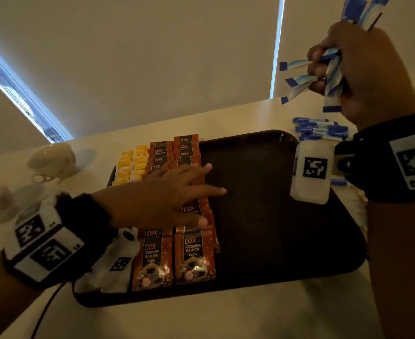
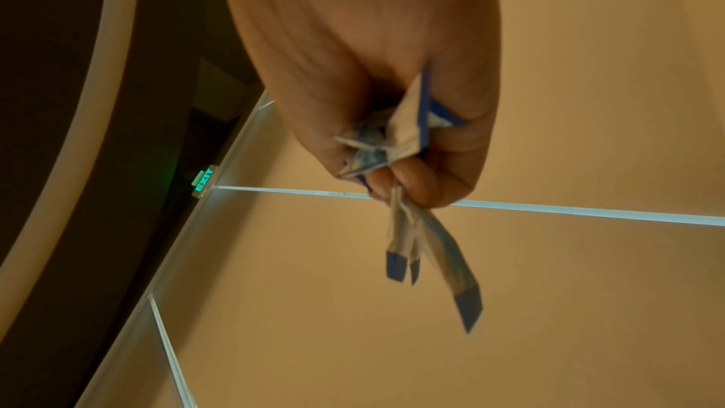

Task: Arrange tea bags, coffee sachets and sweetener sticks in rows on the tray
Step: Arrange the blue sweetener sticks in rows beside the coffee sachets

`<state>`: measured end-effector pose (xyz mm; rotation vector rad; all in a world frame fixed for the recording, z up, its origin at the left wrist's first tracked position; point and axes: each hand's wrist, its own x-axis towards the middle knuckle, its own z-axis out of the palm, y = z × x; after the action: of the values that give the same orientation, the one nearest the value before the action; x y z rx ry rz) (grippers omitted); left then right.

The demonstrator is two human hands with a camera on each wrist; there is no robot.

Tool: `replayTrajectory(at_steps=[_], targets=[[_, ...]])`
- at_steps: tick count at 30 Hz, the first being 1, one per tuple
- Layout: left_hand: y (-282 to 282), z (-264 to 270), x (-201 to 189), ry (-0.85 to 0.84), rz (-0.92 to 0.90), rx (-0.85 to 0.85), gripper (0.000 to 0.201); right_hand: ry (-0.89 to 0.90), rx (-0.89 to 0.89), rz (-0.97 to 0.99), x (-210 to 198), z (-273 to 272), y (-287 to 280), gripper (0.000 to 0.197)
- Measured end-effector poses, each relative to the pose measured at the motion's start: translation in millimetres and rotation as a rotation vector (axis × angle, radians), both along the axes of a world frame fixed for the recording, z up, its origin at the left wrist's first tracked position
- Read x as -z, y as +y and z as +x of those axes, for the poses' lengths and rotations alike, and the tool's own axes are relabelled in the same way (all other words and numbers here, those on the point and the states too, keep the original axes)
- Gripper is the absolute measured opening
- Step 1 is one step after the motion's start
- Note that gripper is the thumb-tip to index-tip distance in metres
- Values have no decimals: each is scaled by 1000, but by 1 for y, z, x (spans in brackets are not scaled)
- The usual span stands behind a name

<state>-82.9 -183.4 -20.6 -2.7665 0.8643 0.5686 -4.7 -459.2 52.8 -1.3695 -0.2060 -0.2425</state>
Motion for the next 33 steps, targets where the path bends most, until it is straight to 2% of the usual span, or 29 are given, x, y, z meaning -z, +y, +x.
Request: replayTrajectory(at_steps=[5,14,19,24,29,31,33], targets=[[-16,-12,7,40,196,94,64,6,-28,4,-2,0,1,31],[-13,-15,0,25,208,84,62,16,-22,17,-2,0,2,29],[-7,11,-15,-90,204,-74,84,23,-15,13,-3,0,4,30],[-16,37,-20,-1,215,-194,97,38,-1,21,-3,-1,4,29],[-19,39,-20,22,164,-188,91,41,15,0,-4,0,2,31],[-21,31,-22,37,129,-131,85,41,15,-10,-3,0,2,31],[-24,18,-21,67,169,-42,78,50,15,-10,-2,0,3,29]])
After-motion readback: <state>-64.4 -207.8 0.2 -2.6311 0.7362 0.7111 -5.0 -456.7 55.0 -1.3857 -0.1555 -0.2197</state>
